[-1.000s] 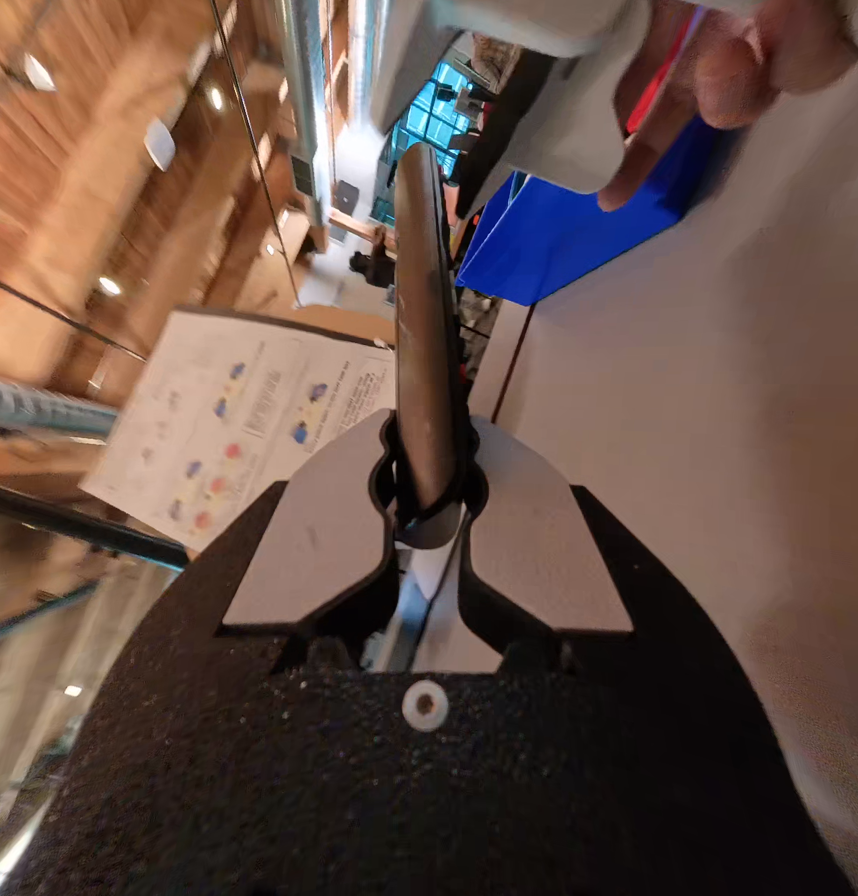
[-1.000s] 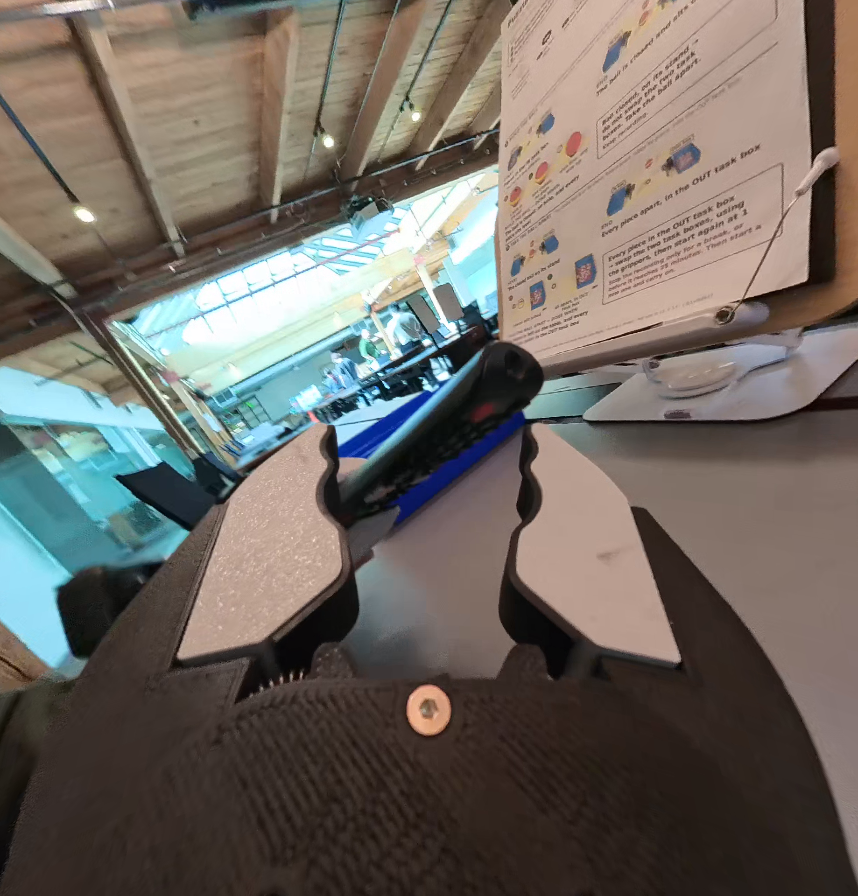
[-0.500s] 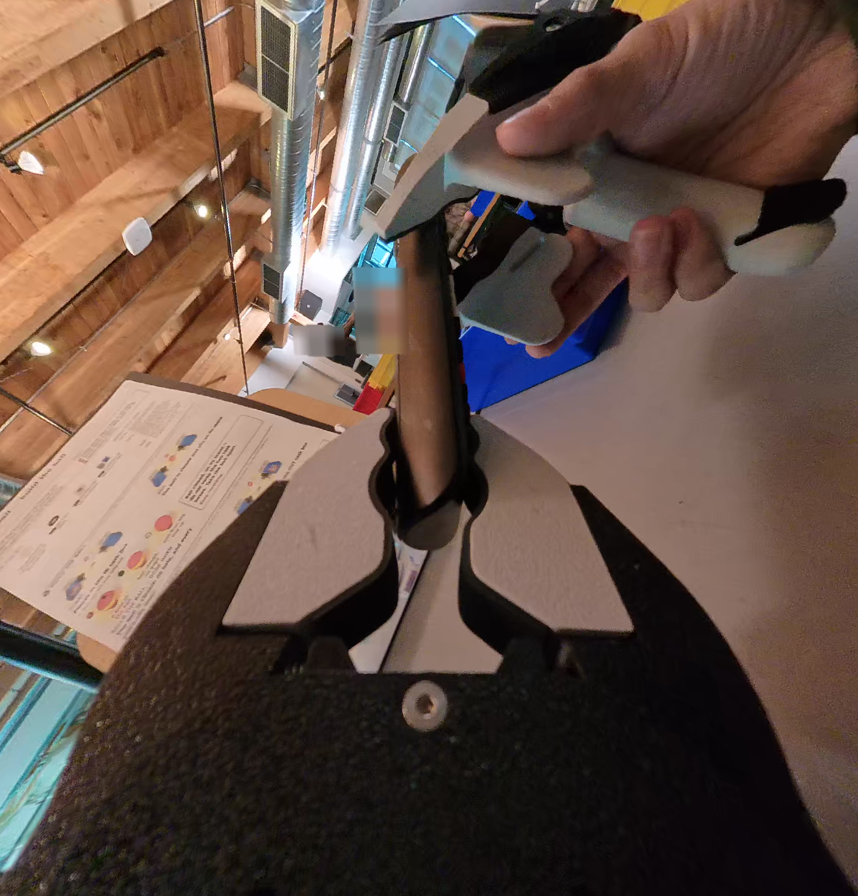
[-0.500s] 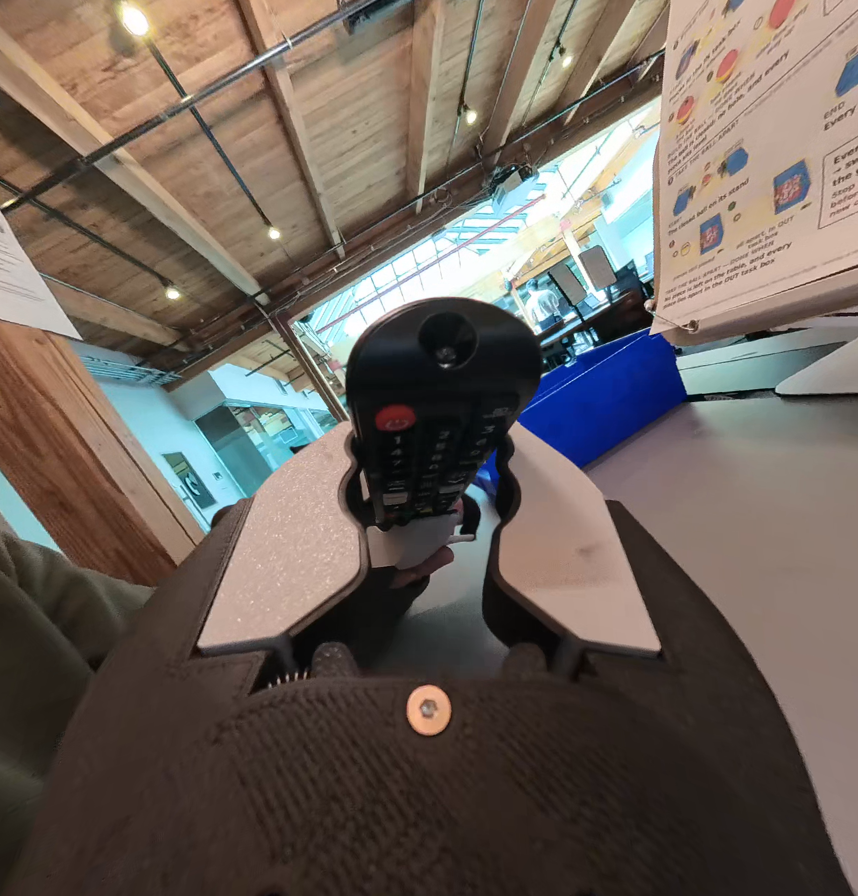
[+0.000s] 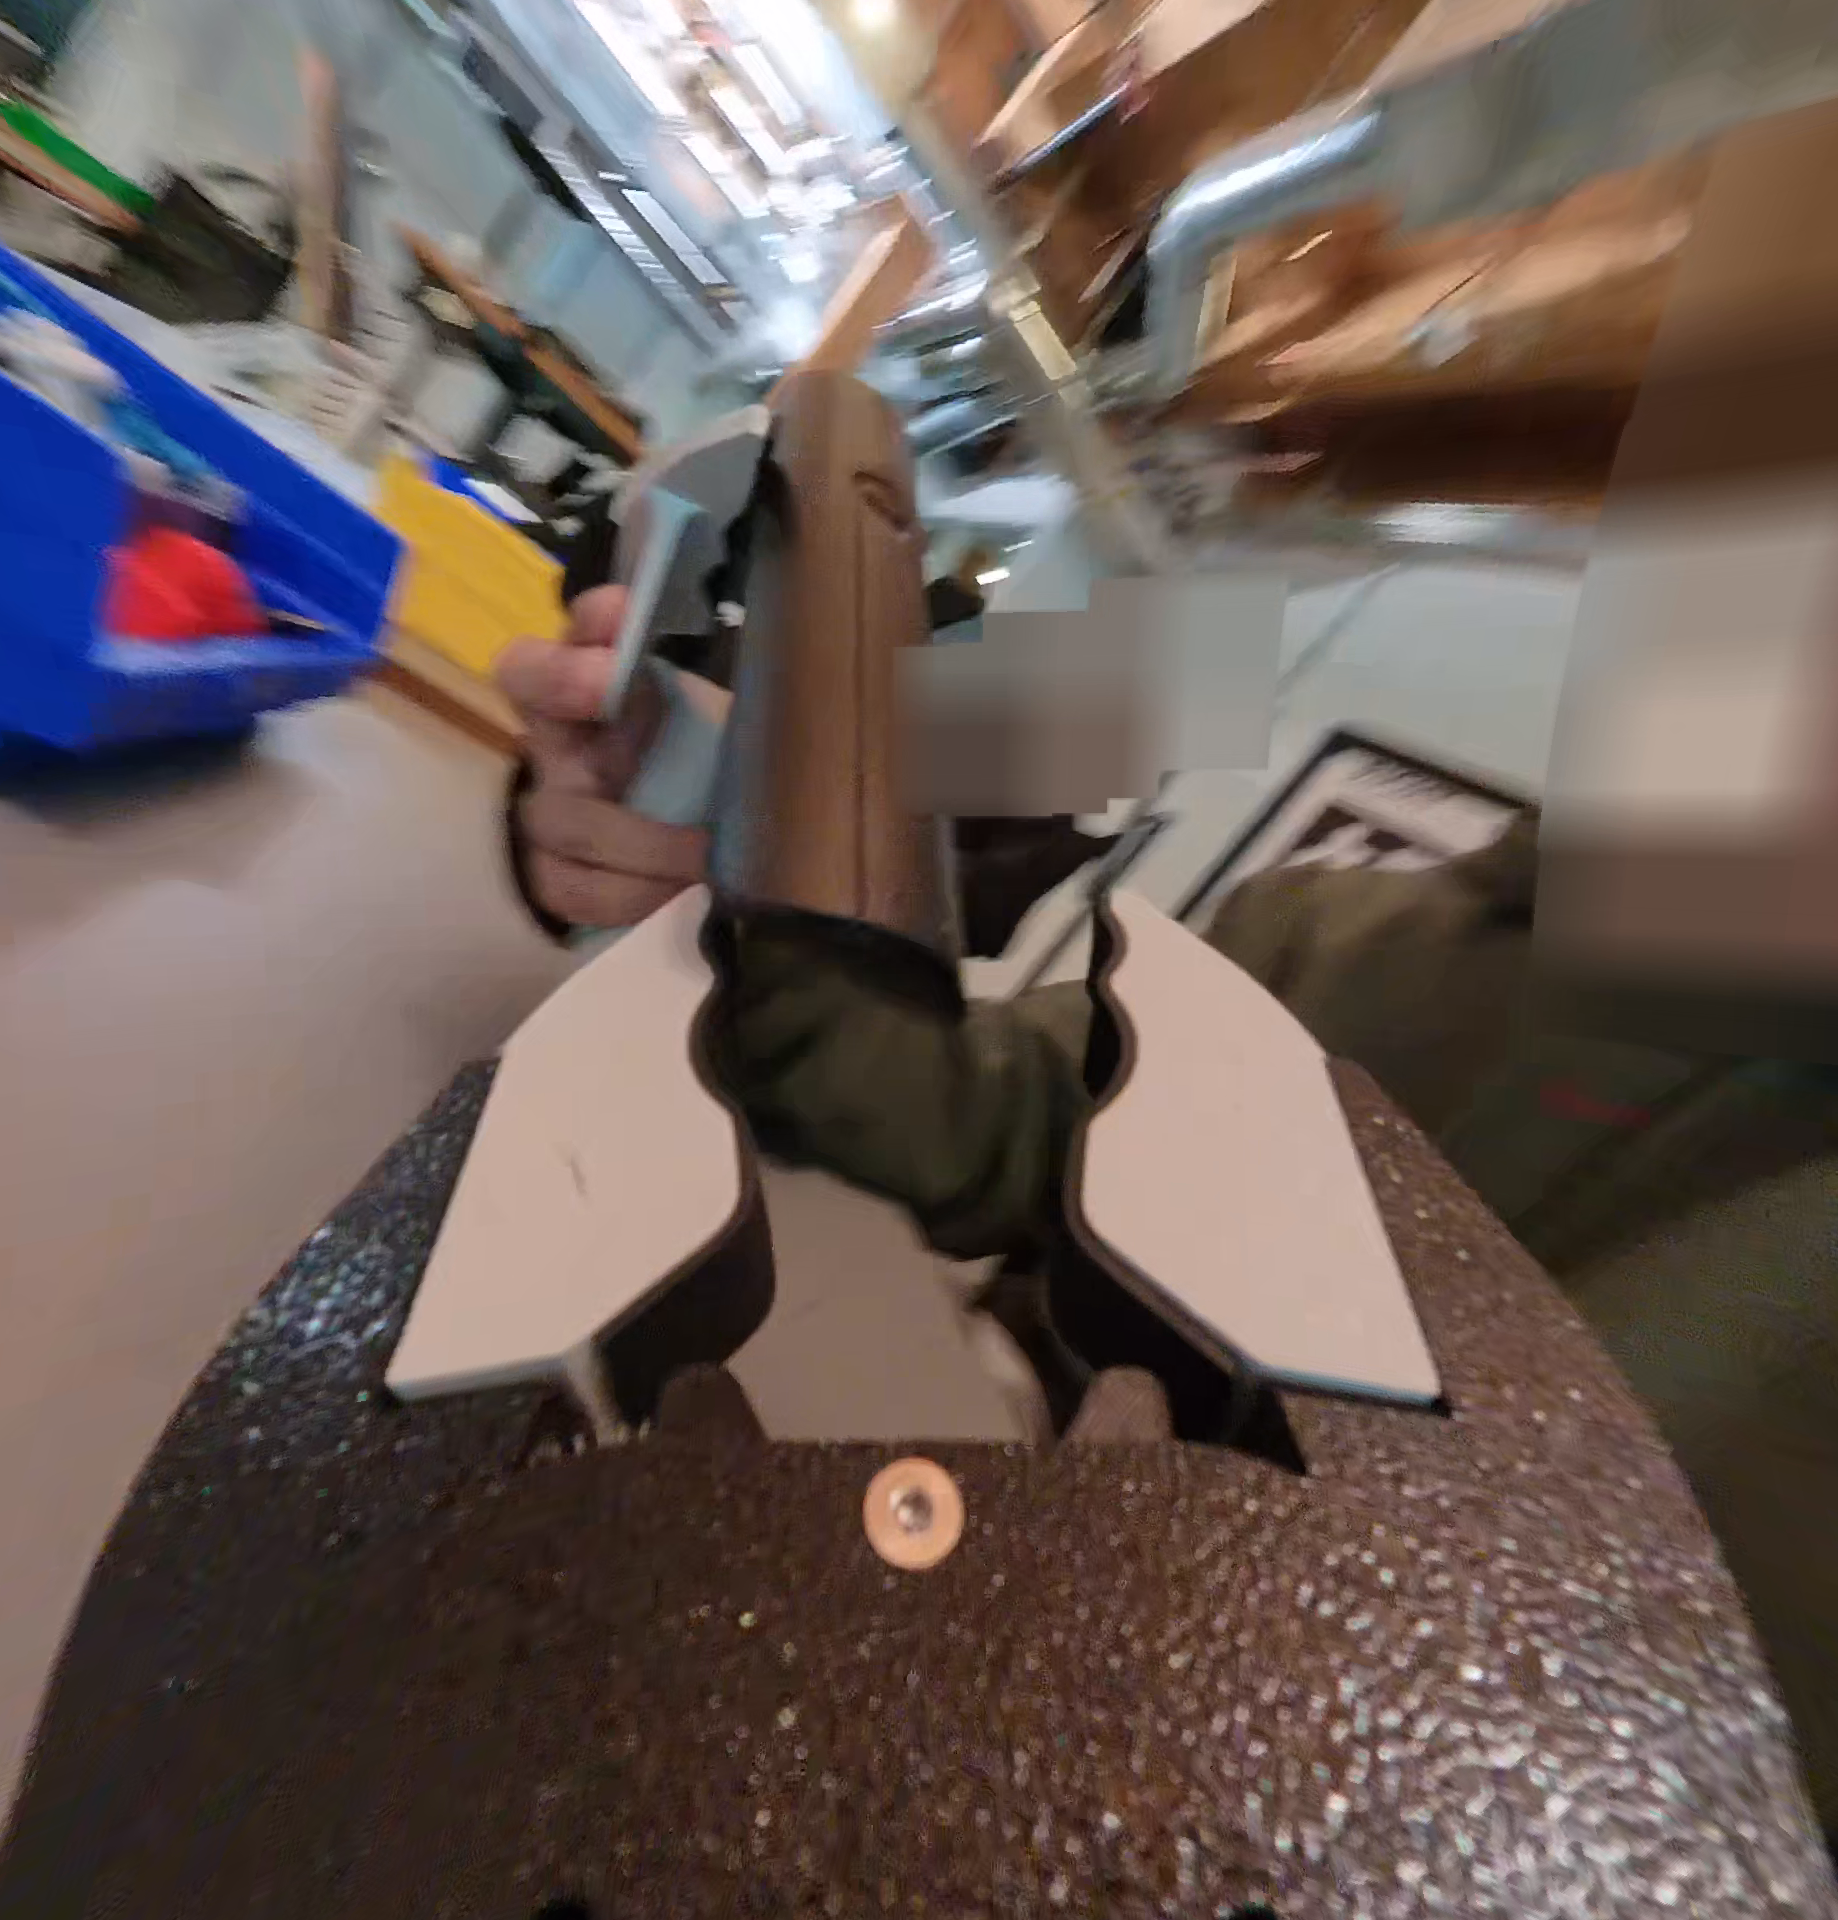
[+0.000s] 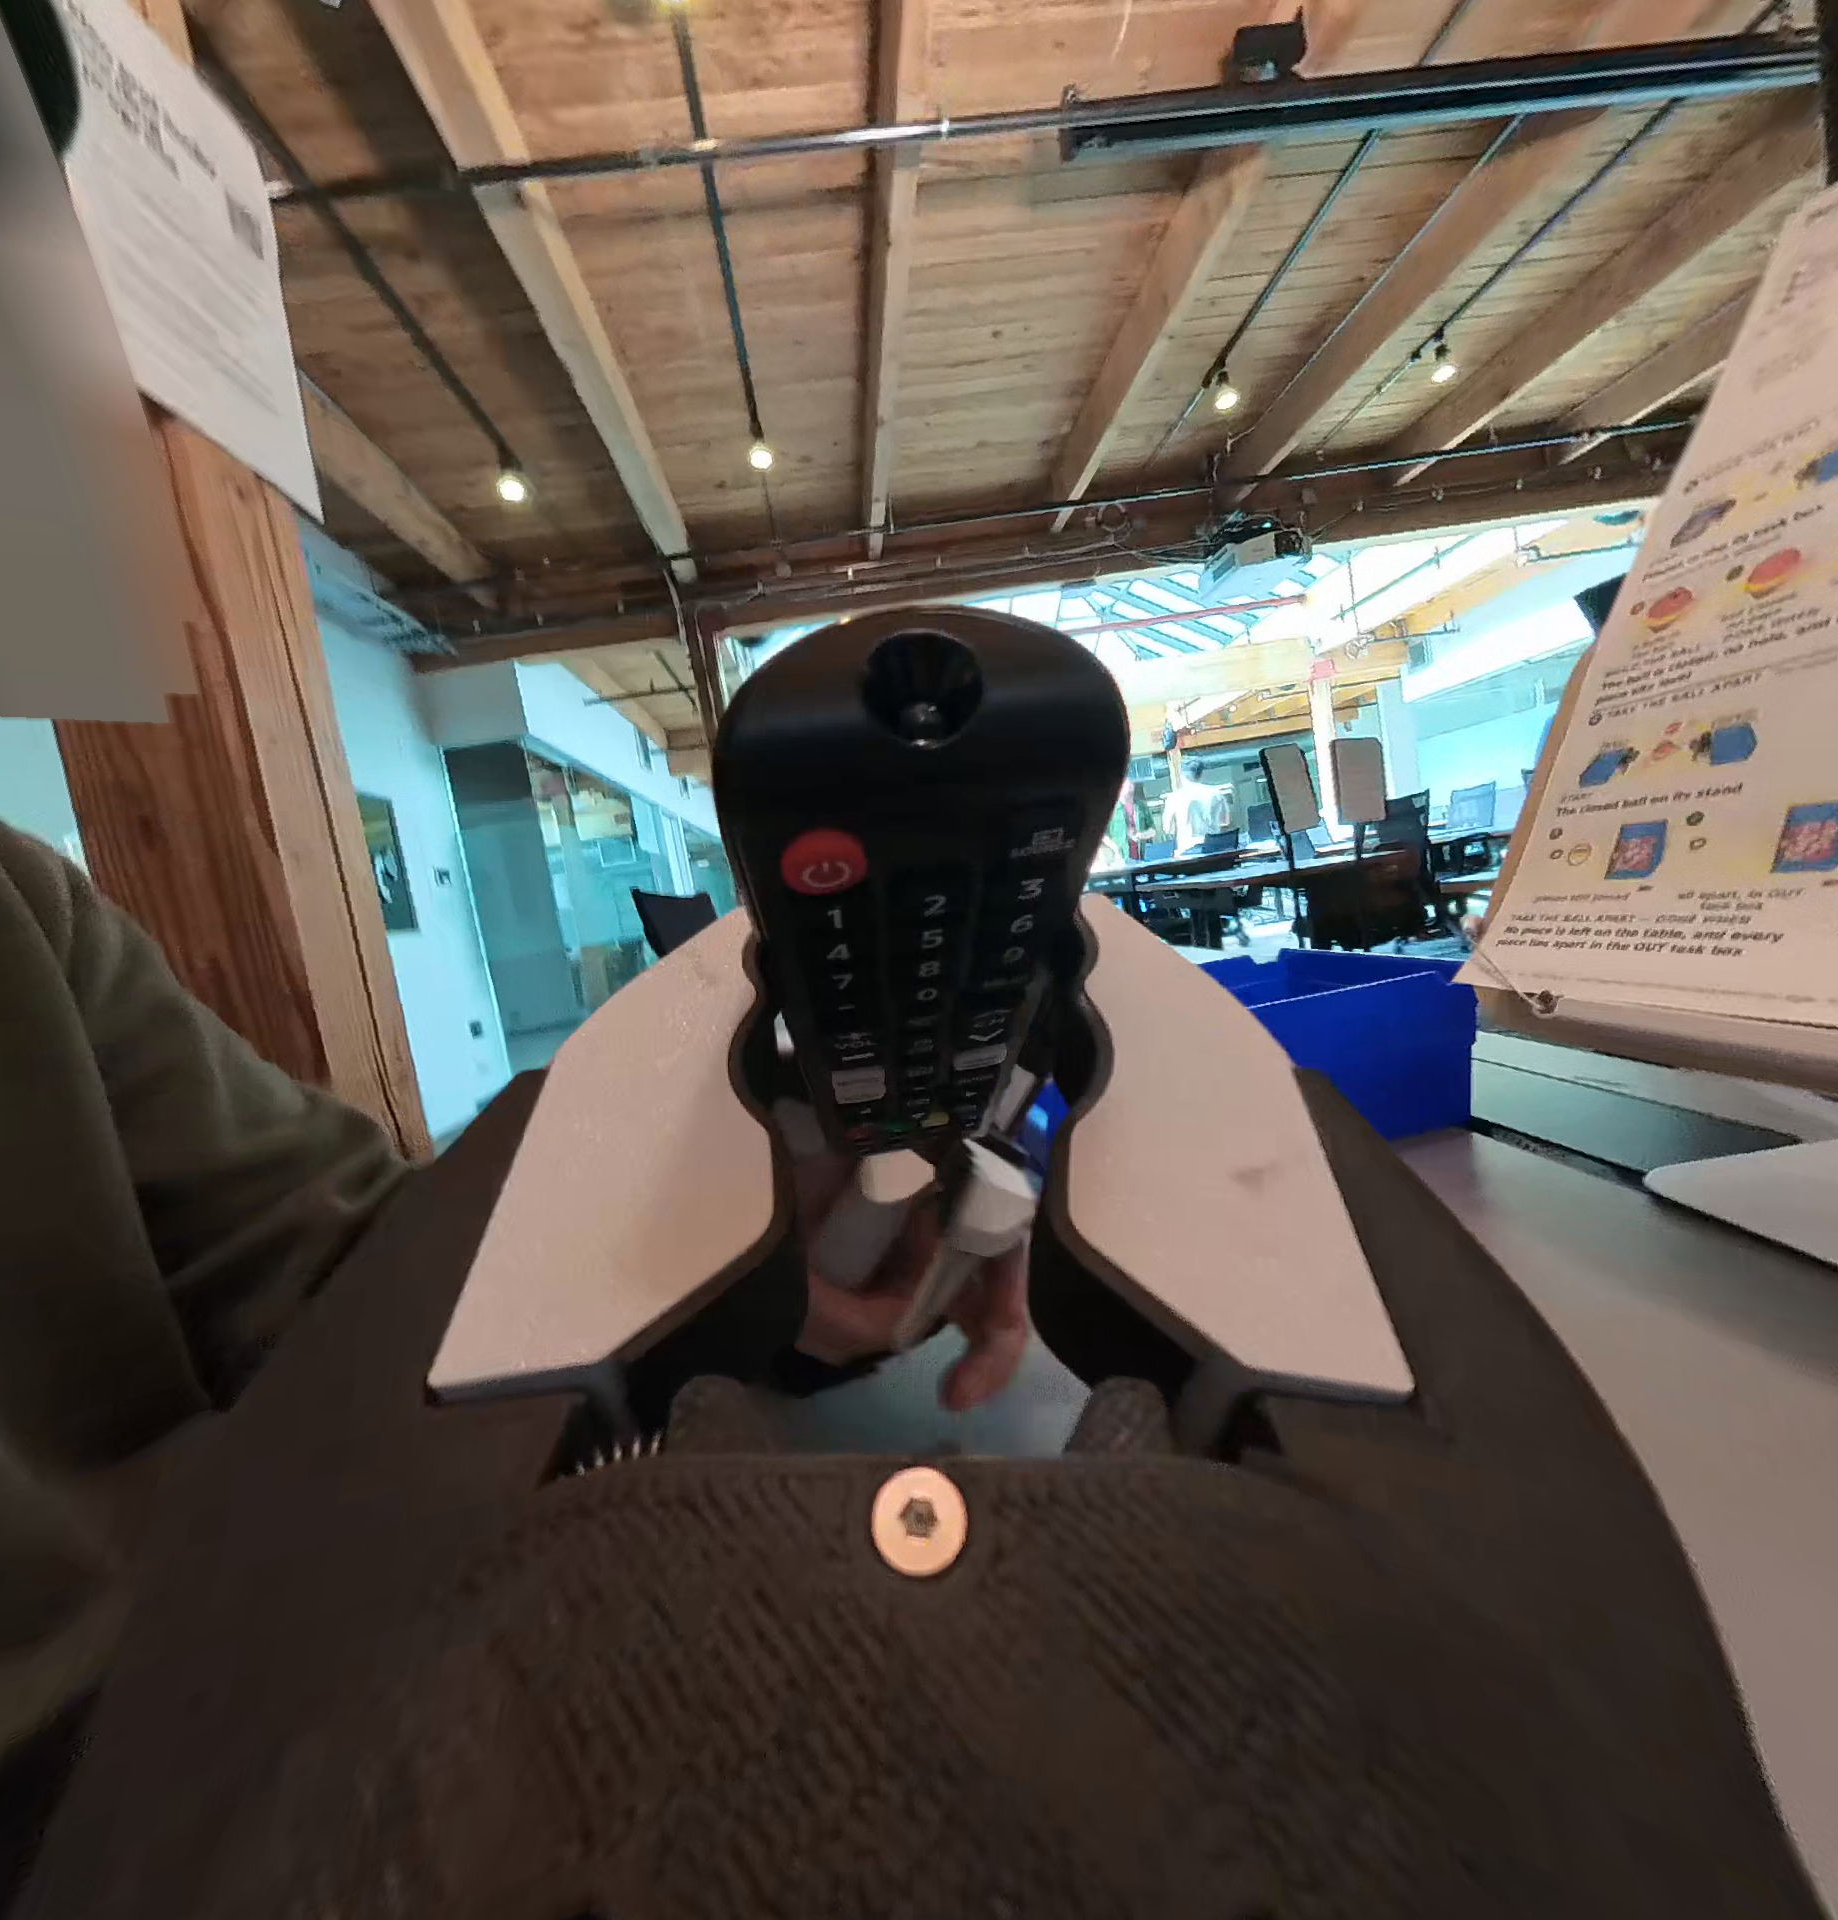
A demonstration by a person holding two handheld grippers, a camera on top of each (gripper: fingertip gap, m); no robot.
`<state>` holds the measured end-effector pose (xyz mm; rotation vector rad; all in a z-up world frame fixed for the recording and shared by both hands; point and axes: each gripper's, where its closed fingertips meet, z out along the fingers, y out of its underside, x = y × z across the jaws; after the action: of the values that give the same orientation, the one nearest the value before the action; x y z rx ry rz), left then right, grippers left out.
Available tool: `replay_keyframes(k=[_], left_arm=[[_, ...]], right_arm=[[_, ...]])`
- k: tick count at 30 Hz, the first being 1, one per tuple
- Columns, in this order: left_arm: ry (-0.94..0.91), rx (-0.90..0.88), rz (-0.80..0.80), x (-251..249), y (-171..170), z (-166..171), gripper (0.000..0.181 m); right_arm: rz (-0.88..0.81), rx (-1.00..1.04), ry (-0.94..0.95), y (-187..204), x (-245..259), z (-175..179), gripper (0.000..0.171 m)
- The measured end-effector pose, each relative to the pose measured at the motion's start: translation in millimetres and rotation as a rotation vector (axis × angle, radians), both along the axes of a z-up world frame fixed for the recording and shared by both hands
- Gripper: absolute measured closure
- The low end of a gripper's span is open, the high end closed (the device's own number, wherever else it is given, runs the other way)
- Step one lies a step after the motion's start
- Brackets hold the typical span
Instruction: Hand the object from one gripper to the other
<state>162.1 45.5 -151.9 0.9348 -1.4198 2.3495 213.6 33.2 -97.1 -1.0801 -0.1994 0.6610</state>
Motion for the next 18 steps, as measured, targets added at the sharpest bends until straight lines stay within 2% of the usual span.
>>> replay_keyframes(k=[1,3,4,7,9,13,18], left_arm=[[0.036,-0.07,-0.056,-1.9,-1.6,3.1,0.126],[0.084,-0.129,-0.097,-0.7,-4.7,3.5,0.125],[0.11,-0.128,-0.09,2.0,-5.3,0.5,0.131],[0.12,-0.128,-0.02,10.1,1.8,-5.8,0.156],[0.081,-0.106,0.092,18.0,13.0,-7.5,0.157],[0.012,0.059,0.233,21.7,24.7,-12.2,0.159],[-0.138,0.442,0.445,22.6,42.9,-16.7,0.159]], right_arm=[[-0.015,-0.002,-0.041,1.1,-2.9,-2.6,0.119],[-0.041,-0.02,-0.134,4.1,-9.4,-9.1,0.119],[-0.048,-0.024,-0.178,4.9,-12.8,-11.9,0.119],[-0.089,-0.046,-0.285,9.2,-17.9,-21.4,0.12],[-0.154,-0.103,-0.319,17.0,-10.5,-31.4,0.119],[-0.212,-0.186,-0.399,23.5,-4.9,-49.5,0.119],[-0.232,-0.305,-0.411,24.7,7.1,-59.4,0.079]])
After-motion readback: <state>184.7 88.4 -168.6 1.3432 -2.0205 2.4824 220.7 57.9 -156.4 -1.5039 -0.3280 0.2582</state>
